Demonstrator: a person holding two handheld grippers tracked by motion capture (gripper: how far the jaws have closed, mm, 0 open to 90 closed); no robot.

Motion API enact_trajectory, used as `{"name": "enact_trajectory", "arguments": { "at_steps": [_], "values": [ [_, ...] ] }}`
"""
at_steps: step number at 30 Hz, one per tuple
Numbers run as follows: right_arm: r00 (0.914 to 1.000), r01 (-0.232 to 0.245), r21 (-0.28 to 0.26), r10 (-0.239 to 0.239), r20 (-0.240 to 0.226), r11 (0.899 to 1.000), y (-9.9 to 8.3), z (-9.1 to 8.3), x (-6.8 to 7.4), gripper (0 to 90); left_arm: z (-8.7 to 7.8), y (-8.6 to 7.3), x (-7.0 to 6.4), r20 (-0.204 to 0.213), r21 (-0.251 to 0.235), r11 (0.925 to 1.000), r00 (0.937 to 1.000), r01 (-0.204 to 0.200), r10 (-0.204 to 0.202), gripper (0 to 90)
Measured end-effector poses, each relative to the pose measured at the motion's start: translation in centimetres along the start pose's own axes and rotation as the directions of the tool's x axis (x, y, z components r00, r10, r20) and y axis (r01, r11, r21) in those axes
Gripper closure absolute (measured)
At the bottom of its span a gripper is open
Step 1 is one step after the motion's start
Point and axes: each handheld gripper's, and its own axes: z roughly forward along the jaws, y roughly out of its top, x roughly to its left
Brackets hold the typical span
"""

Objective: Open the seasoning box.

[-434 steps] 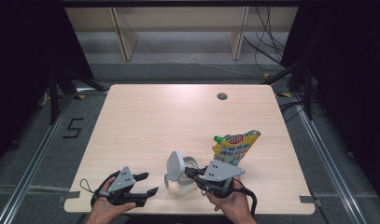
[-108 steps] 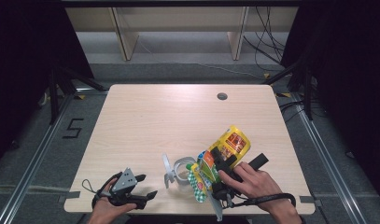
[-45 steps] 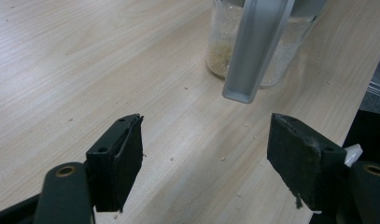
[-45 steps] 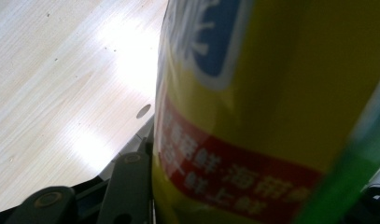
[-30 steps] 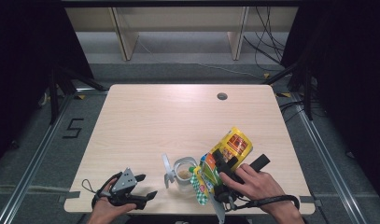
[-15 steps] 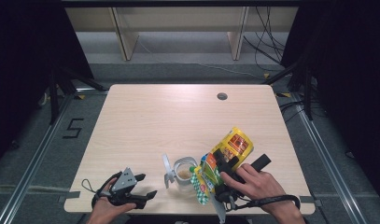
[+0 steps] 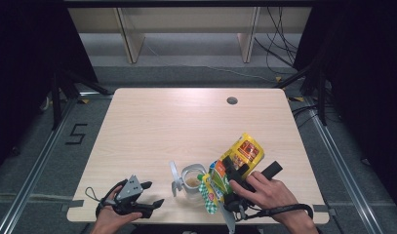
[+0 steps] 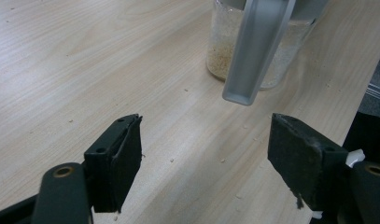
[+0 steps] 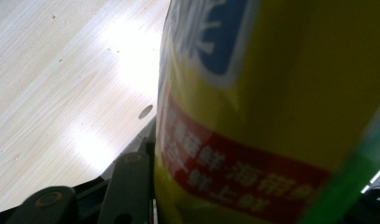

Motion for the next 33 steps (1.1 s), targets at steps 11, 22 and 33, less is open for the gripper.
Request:
{"name": "enact_trajectory", "arguments": {
  "at_steps": [11, 22, 33],
  "values": [
    [1.0, 0.009, -0.007, -0.009, 0.004, 1.0, 0.11, -0.08, -0.12, 59.0, -0.03, -0.07, -0.01, -0.009, -0.006, 1.0, 1.0, 0.001, -0.001, 25.6],
    [1.0, 0.007, -0.008, -0.007, 0.002, 1.0, 0.1, -0.09, -0.08, 59.0, -0.09, -0.02, 0.14, -0.006, -0.002, 1.0, 1.0, -0.005, 0.005, 25.6],
    [1.0, 0.005, -0.008, -0.005, 0.001, 1.0, 0.0, -0.04, 0.0, 59.0, -0.06, -0.07, -0.01, -0.004, 0.008, 0.9996, 0.9997, 0.026, -0.026, 25.6]
  ]
}}
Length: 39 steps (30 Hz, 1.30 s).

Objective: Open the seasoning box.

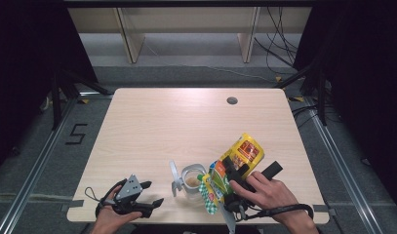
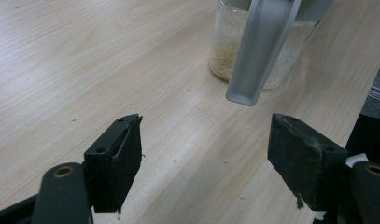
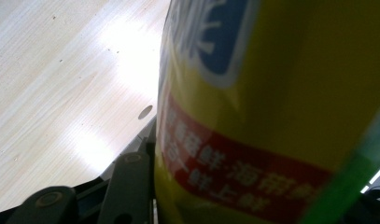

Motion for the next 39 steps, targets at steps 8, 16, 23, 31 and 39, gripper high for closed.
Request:
{"name": "enact_trajectory", "arguments": {
  "at_steps": [8, 16, 23, 31, 39],
  "values": [
    [1.0, -0.009, 0.004, 0.009, -0.002, 1.0, 0.02, -0.07, 0.01, 59.0, -0.02, 0.0, 0.0, -0.005, -0.004, 1.0, 1.0, -0.006, 0.006, 25.6],
    [1.0, 0.003, -0.001, -0.003, 0.003, 1.0, 0.06, -0.11, -0.07, 59.0, 0.09, 0.02, -0.07, 0.001, -0.023, 0.9997, 0.9999, 0.012, -0.012, 25.6],
    [0.9999, -0.011, 0.002, 0.011, -0.003, 1.0, -0.15, -0.04, 0.03, 59.0, -0.01, 0.06, 0.03, -0.004, 0.002, 1.0, 1.0, -0.006, 0.006, 25.6],
    [1.0, 0.0, 0.004, 0.0, -0.005, 1.0, -0.23, -0.11, -0.05, 59.0, -0.07, 0.09, 0.19, 0.0, -0.007, 0.9994, 0.9994, -0.035, 0.035, 25.7],
    [1.0, -0.001, 0.008, 0.001, -0.005, 1.0, -0.23, -0.12, -0.04, 59.0, -0.04, 0.08, 0.06, 0.003, -0.008, 1.0, 1.0, -0.004, 0.004, 25.6]
  ]
}}
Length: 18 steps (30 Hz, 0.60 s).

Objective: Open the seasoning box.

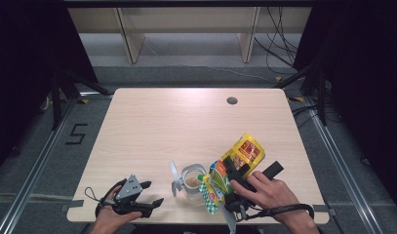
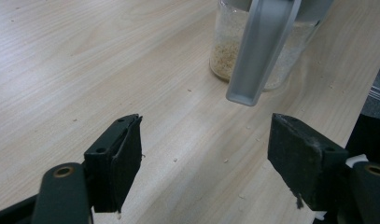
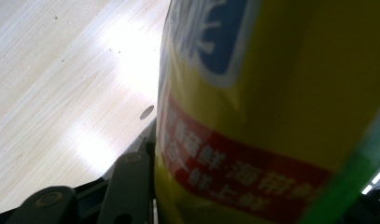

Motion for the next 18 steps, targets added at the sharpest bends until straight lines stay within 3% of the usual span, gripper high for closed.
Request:
{"name": "enact_trajectory", "arguments": {
  "at_steps": [1, 2, 3, 4, 5, 8, 10, 12, 15, 16, 17, 18],
  "values": [
    [0.9999, -0.014, -0.014, 0.014, 0.004, 1.0, 0.04, 0.06, 0.05, 59.0, 0.08, -0.12, 0.0, -0.002, -0.013, 0.9998, 0.9999, -0.014, 0.014, 25.6],
    [0.9999, -0.015, -0.014, 0.015, 0.002, 1.0, 0.04, 0.04, 0.06, 59.0, 0.07, -0.11, -0.08, -0.002, -0.011, 0.9999, 1.0, -0.003, 0.003, 25.7],
    [1.0, 0.007, -0.005, -0.007, -0.003, 1.0, 0.02, -0.01, -0.05, 59.0, -0.06, -0.06, 0.14, -0.006, -0.002, 0.9995, 0.9995, -0.032, 0.032, 25.7],
    [0.9998, 0.02, 0.0, -0.02, -0.008, 1.0, -0.02, -0.04, -0.1, 59.1, 0.06, 0.0, -0.08, 0.0, -0.016, 0.9998, 1.0, 0.008, -0.008, 25.6],
    [1.0, -0.004, -0.009, 0.004, -0.001, 1.0, 0.01, 0.01, 0.01, 59.0, 0.09, -0.05, -0.15, 0.003, -0.015, 0.9996, 0.9997, 0.022, -0.022, 25.7],
    [0.9999, -0.014, -0.005, 0.014, 0.0, 1.0, 0.01, 0.01, 0.09, 59.0, -0.04, -0.17, -0.02, 0.001, -0.001, 1.0, 1.0, 0.002, -0.002, 25.6],
    [0.9999, -0.011, -0.004, 0.011, 0.002, 1.0, 0.02, -0.01, 0.09, 59.1, 0.02, 0.01, -0.06, 0.002, -0.005, 0.9998, 0.9998, 0.018, -0.018, 25.7],
    [1.0, -0.01, 0.001, 0.01, 0.001, 1.0, 0.09, 0.02, 0.12, 59.1, 0.04, -0.15, -0.05, -0.001, -0.007, 1.0, 1.0, 0.007, -0.007, 25.7],
    [0.9997, 0.023, 0.022, -0.023, 0.0, 1.0, 0.1, -0.11, -0.06, 59.1, -0.11, 0.01, 0.0, 0.004, 0.006, 0.9999, 0.9999, 0.014, -0.014, 25.7],
    [0.9999, -0.01, 0.008, 0.01, 0.004, 1.0, 0.22, -0.03, 0.13, 59.1, -0.09, 0.0, 0.05, -0.002, 0.007, 0.9999, 1.0, 0.008, -0.008, 25.7],
    [0.9999, -0.01, 0.008, 0.01, 0.004, 1.0, 0.22, -0.03, 0.13, 59.1, -0.09, 0.0, 0.05, -0.002, 0.007, 0.9999, 1.0, 0.008, -0.008, 25.7],
    [0.9999, 0.015, 0.011, -0.015, 0.007, 1.0, 0.33, -0.04, 0.0, 59.1, 0.02, -0.11, -0.04, -0.003, -0.008, 0.9999, 0.9999, 0.011, -0.011, 25.7]
  ]
}}
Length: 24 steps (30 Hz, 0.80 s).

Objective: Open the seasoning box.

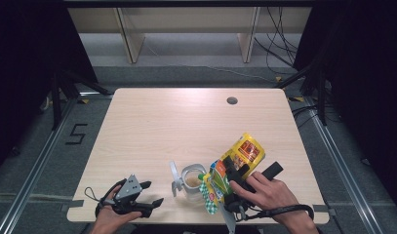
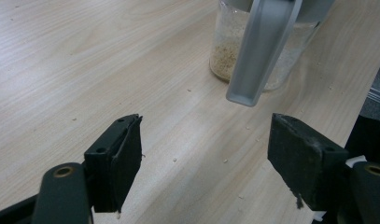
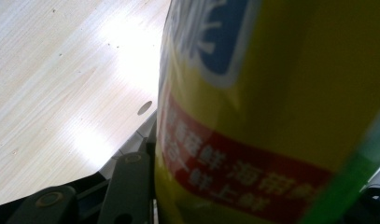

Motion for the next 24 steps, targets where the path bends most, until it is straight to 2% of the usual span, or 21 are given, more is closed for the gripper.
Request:
{"name": "enact_trajectory", "arguments": {
  "at_steps": [1, 3, 4, 6, 7, 8, 11, 13, 17, 18, 19, 21, 23, 24],
  "values": [
    [1.0, 0.001, 0.0, -0.001, 0.001, 1.0, 0.03, -0.01, -0.01, 59.1, -0.07, -0.04, 0.03, 0.003, 0.006, 0.9999, 0.9999, -0.01, 0.01, 25.7],
    [1.0, 0.002, -0.002, -0.002, 0.002, 1.0, 0.04, -0.03, -0.03, 59.1, -0.09, 0.07, 0.03, 0.004, 0.008, 1.0, 1.0, -0.004, 0.004, 25.7],
    [1.0, -0.004, -0.003, 0.004, 0.005, 1.0, 0.07, -0.06, 0.01, 59.1, 0.09, 0.09, -0.08, 0.009, -0.006, 0.9999, 0.9999, 0.012, -0.012, 25.7],
    [1.0, -0.006, -0.003, 0.006, 0.004, 1.0, 0.05, -0.06, 0.01, 59.1, 0.06, -0.05, -0.08, 0.002, -0.003, 1.0, 1.0, 0.001, -0.001, 25.7],
    [1.0, 0.005, 0.001, -0.005, 0.002, 1.0, 0.0, -0.06, -0.03, 59.1, -0.04, -0.01, 0.16, 0.004, 0.007, 0.9992, 0.9992, -0.04, 0.04, 25.7],
    [1.0, 0.005, 0.003, -0.005, 0.001, 1.0, -0.01, -0.08, -0.03, 59.1, -0.05, 0.09, 0.02, 0.005, 0.008, 1.0, 1.0, -0.001, 0.001, 25.7],
    [1.0, -0.008, 0.005, 0.008, -0.001, 1.0, -0.09, -0.06, 0.03, 59.1, 0.0, -0.05, 0.03, -0.003, 0.006, 1.0, 1.0, -0.007, 0.007, 25.7],
    [1.0, 0.006, 0.006, -0.006, 0.003, 1.0, -0.1, -0.16, -0.09, 59.1, -0.06, 0.02, 0.04, 0.003, 0.008, 1.0, 1.0, -0.006, 0.006, 25.7],
    [1.0, 0.002, 0.001, -0.002, 0.005, 1.0, -0.05, -0.16, -0.1, 59.1, 0.01, -0.07, -0.01, -0.001, 0.006, 1.0, 1.0, -0.004, 0.004, 25.7],
    [1.0, 0.001, 0.001, -0.001, 0.005, 1.0, -0.04, -0.16, -0.08, 59.1, -0.07, 0.01, 0.17, 0.005, 0.008, 0.9993, 0.9994, -0.036, 0.036, 25.7],
    [1.0, 0.001, 0.0, -0.001, 0.005, 1.0, -0.04, -0.16, -0.07, 59.1, -0.07, 0.08, 0.03, 0.005, 0.01, 1.0, 1.0, -0.002, 0.002, 25.7],
    [1.0, -0.008, 0.001, 0.008, -0.001, 1.0, -0.04, -0.08, -0.02, 59.1, -0.01, 0.08, 0.06, 0.002, 0.009, 1.0, 1.0, -0.002, 0.002, 25.7],
    [1.0, 0.002, -0.001, -0.002, 0.0, 1.0, -0.04, -0.05, -0.03, 59.1, 0.01, -0.03, 0.02, -0.003, 0.005, 1.0, 1.0, -0.003, 0.003, 25.7],
    [1.0, 0.002, -0.001, -0.002, 0.0, 1.0, -0.04, -0.04, -0.01, 59.1, -0.06, -0.05, 0.06, 0.003, 0.009, 0.9999, 0.9999, -0.014, 0.014, 25.7]
  ]
}}
